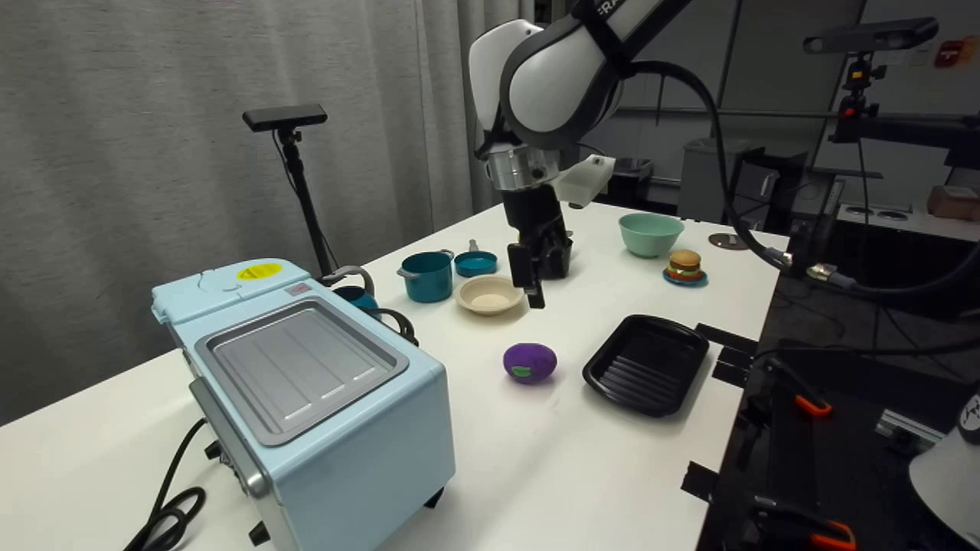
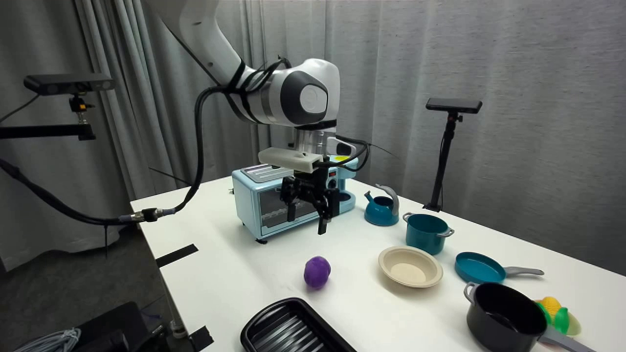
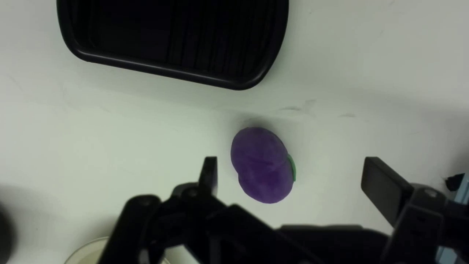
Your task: Put the purple plushy in the bowl
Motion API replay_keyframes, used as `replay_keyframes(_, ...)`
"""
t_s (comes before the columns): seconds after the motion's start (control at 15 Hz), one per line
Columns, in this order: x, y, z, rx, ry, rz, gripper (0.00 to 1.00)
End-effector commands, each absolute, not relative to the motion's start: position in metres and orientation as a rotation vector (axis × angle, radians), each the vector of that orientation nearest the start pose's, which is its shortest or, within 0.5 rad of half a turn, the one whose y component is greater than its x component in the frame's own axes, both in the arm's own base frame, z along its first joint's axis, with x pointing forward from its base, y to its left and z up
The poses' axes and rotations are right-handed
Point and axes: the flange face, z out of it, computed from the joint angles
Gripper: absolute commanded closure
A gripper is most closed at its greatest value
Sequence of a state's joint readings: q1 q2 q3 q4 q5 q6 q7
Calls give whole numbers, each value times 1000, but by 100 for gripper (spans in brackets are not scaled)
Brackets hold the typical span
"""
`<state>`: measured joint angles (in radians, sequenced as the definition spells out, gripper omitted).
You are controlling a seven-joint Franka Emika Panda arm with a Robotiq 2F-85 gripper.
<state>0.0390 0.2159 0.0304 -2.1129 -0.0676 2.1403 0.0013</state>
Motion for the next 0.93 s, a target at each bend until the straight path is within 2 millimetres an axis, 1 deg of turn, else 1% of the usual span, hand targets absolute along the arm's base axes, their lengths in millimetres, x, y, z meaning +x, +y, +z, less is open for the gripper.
replay_keyframes(0.0,550,35,297,-3176,-172,305,0)
replay_keyframes(0.13,551,35,295,-3206,-164,309,0)
replay_keyframes(0.27,556,39,282,-3230,-191,311,0)
replay_keyframes(0.4,558,42,262,-3253,-260,329,0)
replay_keyframes(0.6,563,46,239,-3275,-341,353,0)
replay_keyframes(0.87,575,49,214,-3290,-372,360,0)
